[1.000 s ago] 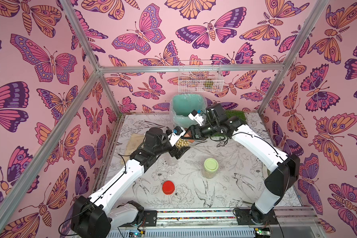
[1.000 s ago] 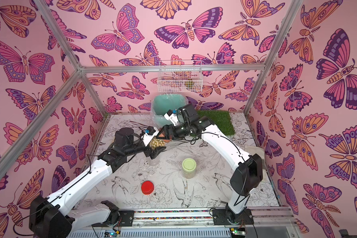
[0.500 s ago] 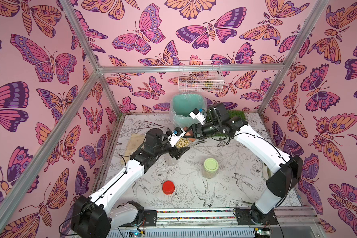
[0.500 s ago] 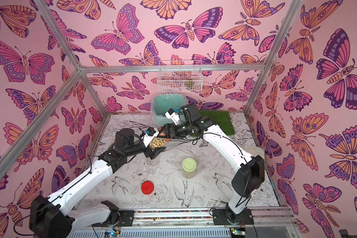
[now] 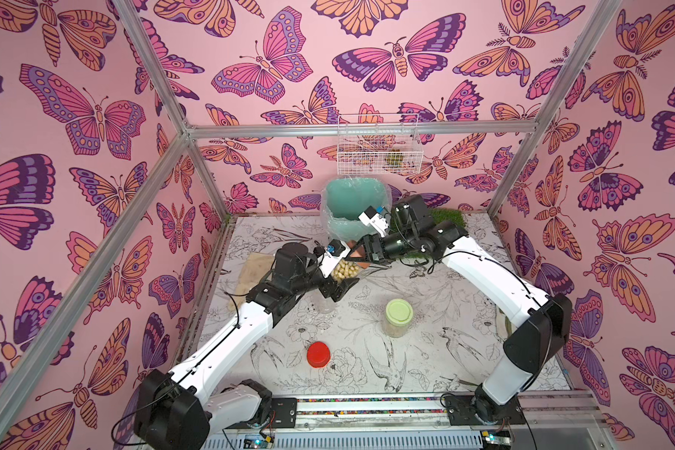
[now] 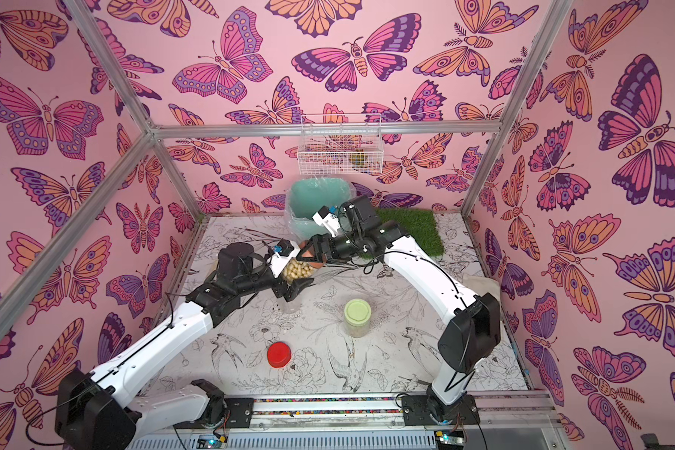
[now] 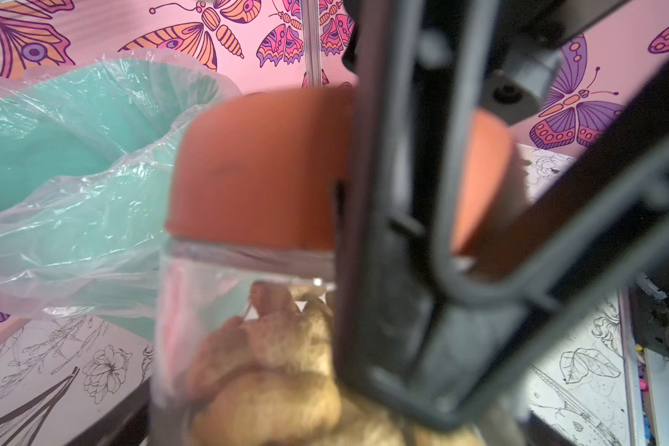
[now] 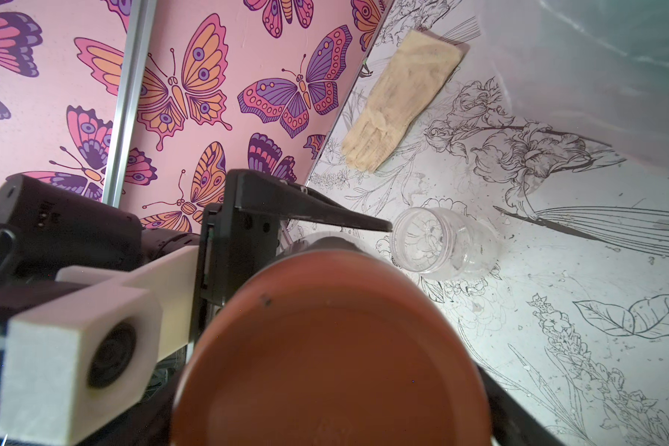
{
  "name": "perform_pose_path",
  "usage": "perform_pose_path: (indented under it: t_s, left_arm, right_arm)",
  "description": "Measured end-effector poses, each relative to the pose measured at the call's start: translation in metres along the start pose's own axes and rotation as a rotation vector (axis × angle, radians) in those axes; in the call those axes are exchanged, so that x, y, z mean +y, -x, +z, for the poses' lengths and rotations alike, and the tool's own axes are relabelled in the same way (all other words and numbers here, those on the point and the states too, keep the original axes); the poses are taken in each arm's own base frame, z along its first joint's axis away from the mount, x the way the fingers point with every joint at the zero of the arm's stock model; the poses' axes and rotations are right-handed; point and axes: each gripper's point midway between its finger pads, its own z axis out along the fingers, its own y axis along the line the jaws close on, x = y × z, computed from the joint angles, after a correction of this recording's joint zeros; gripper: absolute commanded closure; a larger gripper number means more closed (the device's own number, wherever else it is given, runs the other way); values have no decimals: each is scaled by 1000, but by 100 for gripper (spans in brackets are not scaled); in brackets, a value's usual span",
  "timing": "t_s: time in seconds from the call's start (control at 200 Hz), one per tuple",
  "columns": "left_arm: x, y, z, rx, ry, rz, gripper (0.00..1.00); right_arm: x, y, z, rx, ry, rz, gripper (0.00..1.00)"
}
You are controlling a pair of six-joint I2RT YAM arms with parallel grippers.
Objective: Empty moldy peanuts from jars
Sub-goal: Pick up the jar from the center of the board.
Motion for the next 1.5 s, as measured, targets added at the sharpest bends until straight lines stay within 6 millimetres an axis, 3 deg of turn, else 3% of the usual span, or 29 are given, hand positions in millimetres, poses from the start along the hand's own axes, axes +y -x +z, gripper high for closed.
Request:
perform_pose_path:
  t_s: [0.335, 0.451, 0.531, 0.576, 0.666, 0.706, 0.776, 0.896, 0.921, 1.187, 1.502]
  left_arm:
    - [-2, -1, 1, -1, -11, -1, 43]
    - [-2, -1, 1, 0, -11, -1, 70]
    - [-2, -2, 1, 1, -11, -1, 90]
    - [-2, -2, 1, 1, -11, -2, 100]
    - [-2, -2, 1, 2, -12, -2, 100]
    - [-2, -3, 1, 2, -12, -1, 100]
    - [-3, -4, 2, -1, -16, 3, 100]
    - [-6, -5, 2, -8, -33, 12, 100]
    - [-7, -4, 2, -11, -38, 14, 100]
    - [-4, -22, 2, 29, -33, -22, 100]
    - [-4, -22, 1, 25, -40, -30, 100]
  right_arm:
    - [-1, 0, 0, -1, 0, 2, 100]
    - [-1, 0, 0, -1, 0, 2, 100]
    - [-2, 0, 1, -1, -1, 2, 89]
    - [-2, 0, 1, 0, -1, 2, 77]
    - [-3, -1, 1, 0, -4, 0, 43]
    - [-3, -1, 0, 1, -7, -1, 32]
    - [-5, -2, 0, 3, -19, -5, 18]
    - [-5, -6, -3, 8, -38, -8, 9]
    - [-5, -6, -4, 8, -41, -9, 0]
    - [-8, -3, -21, -15, -89, -61, 1]
    - [-7, -10, -22, 16, -89, -62, 1]
